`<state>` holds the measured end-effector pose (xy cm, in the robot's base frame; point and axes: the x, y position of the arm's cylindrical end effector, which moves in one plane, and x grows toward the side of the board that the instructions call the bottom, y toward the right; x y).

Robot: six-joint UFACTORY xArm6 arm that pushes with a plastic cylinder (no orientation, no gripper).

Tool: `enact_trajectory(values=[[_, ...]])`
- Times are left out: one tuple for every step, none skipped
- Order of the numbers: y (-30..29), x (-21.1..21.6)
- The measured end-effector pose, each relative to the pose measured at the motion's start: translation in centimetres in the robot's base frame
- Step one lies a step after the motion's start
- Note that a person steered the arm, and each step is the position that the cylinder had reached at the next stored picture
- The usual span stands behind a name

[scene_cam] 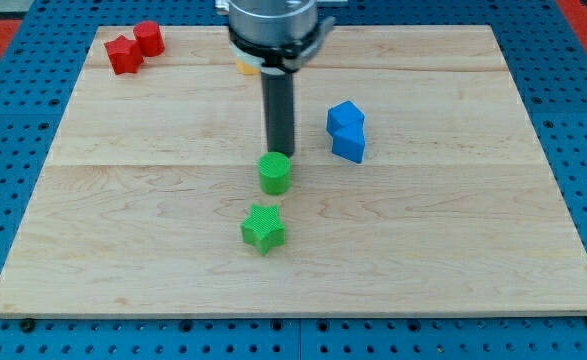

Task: Push the blue cube towards the left center of the board

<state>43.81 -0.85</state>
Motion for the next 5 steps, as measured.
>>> enact_trajectory(values=[[0.8, 4.3], [4.9, 3.8], [16.9, 1.1], [15.4, -2.0], [10.2, -4.2]])
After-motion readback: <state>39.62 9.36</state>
